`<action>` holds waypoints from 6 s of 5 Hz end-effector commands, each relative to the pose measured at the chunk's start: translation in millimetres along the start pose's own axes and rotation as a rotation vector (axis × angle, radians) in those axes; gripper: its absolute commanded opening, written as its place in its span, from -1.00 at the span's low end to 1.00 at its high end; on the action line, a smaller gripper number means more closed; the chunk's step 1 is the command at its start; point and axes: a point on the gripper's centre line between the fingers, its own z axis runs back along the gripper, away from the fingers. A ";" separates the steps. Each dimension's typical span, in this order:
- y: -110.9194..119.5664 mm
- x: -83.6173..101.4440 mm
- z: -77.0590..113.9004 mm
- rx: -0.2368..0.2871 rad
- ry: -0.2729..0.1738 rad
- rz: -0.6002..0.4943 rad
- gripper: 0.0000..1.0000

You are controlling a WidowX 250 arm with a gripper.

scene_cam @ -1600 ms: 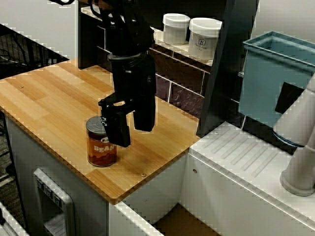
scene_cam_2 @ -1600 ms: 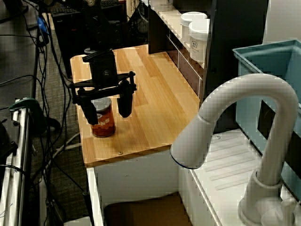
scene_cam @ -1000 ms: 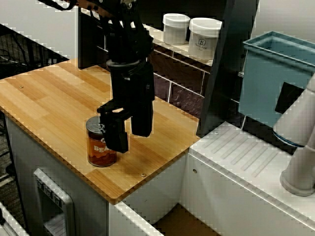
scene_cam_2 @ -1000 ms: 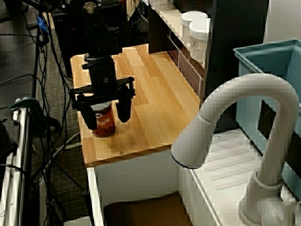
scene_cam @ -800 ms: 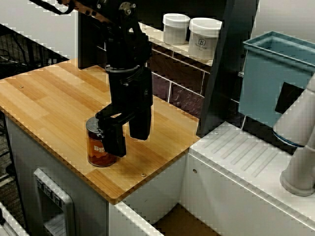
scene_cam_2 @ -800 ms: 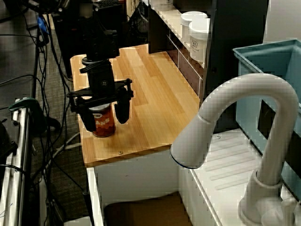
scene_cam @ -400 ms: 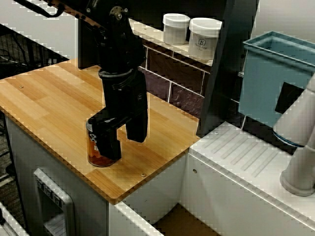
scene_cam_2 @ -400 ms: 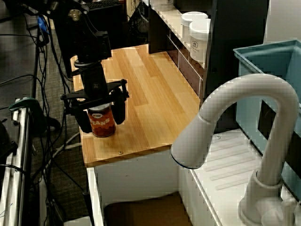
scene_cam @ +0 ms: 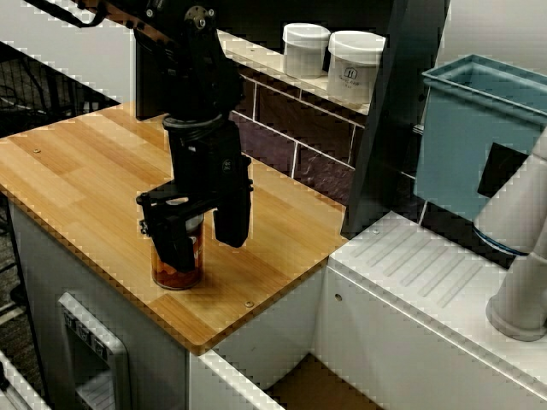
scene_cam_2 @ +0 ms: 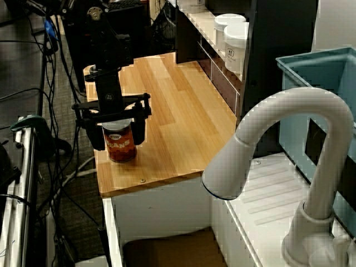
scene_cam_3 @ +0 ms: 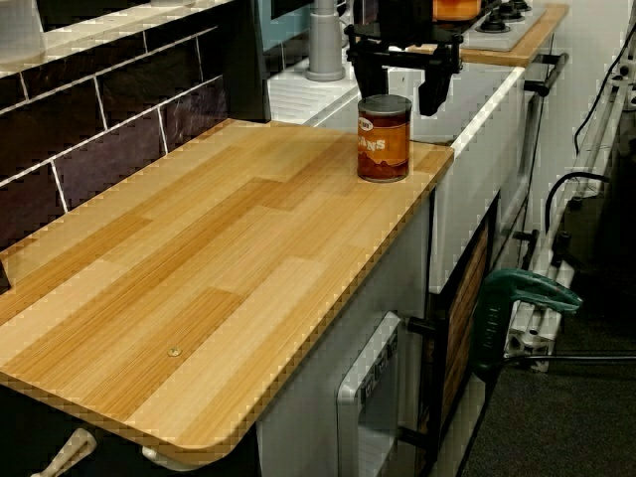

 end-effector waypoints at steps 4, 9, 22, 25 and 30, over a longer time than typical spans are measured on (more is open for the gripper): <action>31.7 -70.5 14.1 0.018 -0.023 -0.003 1.00; 31.0 -136.8 46.4 0.034 -0.042 0.079 1.00; 35.3 -135.1 85.0 0.163 -0.091 0.649 1.00; 42.3 -133.2 53.1 0.174 -0.062 0.584 1.00; 43.4 -133.2 33.4 0.157 -0.026 0.469 1.00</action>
